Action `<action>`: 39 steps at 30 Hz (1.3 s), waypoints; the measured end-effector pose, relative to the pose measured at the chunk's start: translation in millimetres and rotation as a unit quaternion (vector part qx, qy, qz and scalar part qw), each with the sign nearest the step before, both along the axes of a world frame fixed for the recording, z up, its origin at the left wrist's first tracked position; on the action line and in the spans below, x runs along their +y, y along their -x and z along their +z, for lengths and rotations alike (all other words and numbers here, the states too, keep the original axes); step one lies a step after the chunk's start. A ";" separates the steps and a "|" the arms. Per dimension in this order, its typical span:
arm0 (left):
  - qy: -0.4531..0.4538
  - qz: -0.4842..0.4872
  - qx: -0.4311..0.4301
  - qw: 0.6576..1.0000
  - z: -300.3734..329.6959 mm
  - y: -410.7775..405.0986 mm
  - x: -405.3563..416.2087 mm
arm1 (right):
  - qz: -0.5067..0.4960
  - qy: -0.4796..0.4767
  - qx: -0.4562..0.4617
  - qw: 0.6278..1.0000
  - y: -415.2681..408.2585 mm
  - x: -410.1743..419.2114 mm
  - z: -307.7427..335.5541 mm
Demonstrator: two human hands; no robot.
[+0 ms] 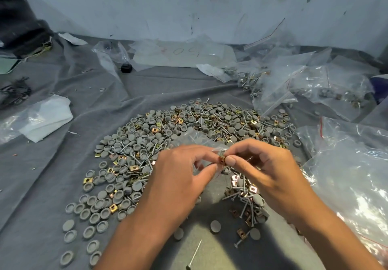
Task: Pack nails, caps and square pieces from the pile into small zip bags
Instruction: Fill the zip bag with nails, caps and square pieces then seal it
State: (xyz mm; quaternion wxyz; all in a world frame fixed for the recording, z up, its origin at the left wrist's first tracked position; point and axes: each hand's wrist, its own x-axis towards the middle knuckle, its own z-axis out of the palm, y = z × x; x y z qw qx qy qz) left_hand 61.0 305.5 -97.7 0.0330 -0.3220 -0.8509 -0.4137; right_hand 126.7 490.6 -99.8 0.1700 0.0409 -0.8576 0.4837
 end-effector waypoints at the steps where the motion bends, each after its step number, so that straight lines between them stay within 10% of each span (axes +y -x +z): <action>1: 0.000 0.002 -0.002 1.000 0.6 -0.6 -0.1 | -0.012 0.002 0.009 1.000 -0.2 -2.6 -1.6; 13: 0.023 0.057 0.008 0.998 6.8 -2.6 -0.6 | -0.102 -0.066 0.038 0.992 0.3 3.0 -8.1; 19: 0.039 0.048 0.012 0.998 5.7 -4.0 2.4 | -0.071 -0.281 -0.198 0.936 1.9 25.9 -22.2; 26: 0.060 0.042 0.022 0.997 1.6 -4.0 3.5 | -0.072 -0.428 -0.173 0.884 -0.1 9.8 -22.3; 39: 0.071 0.031 0.021 0.997 0.1 -5.7 4.5 | 0.021 -0.436 -0.189 0.880 -3.4 8.5 -14.8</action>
